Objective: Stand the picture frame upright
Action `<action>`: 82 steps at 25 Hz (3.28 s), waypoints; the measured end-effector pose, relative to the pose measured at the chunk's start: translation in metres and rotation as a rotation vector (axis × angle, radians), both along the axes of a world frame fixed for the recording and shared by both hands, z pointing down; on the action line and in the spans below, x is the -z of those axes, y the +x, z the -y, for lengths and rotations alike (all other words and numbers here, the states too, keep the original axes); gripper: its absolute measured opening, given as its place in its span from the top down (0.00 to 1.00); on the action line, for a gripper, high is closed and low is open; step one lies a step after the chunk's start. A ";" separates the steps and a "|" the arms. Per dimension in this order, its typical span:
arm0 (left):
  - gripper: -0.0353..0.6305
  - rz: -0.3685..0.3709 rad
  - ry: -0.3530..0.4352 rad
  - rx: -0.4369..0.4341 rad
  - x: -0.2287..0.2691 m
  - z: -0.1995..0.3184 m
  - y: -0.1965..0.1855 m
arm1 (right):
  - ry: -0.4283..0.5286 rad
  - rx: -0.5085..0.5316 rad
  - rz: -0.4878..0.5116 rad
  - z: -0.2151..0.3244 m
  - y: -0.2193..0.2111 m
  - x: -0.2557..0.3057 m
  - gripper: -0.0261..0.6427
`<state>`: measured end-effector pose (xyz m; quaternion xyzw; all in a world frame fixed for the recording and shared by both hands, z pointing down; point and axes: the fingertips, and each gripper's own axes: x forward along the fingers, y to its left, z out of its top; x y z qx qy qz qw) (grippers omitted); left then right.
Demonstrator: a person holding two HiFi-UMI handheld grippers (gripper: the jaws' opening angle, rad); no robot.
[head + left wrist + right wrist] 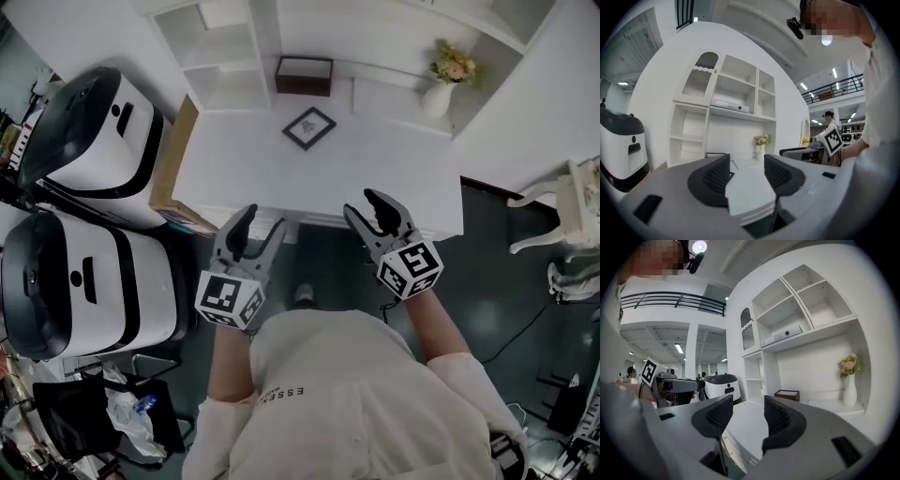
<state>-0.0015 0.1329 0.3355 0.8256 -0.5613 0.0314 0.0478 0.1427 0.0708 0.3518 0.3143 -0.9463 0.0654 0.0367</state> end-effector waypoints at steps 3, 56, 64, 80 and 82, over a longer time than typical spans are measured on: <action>0.63 -0.011 0.003 -0.039 0.000 0.031 -0.033 | -0.010 -0.016 -0.002 0.025 -0.038 -0.003 0.66; 0.63 0.011 -0.355 0.014 -0.176 0.294 -0.104 | -0.395 0.061 -0.652 0.385 -0.110 -0.275 0.75; 0.63 0.010 -0.347 0.009 -0.173 0.292 -0.102 | -0.447 0.051 -0.657 0.378 -0.102 -0.276 0.85; 0.63 0.022 -0.337 -0.069 -0.161 0.250 -0.098 | -0.576 -0.074 -0.676 0.314 -0.077 -0.278 0.85; 0.63 0.025 -0.338 -0.083 -0.161 0.242 -0.097 | -0.583 -0.096 -0.670 0.302 -0.075 -0.278 0.85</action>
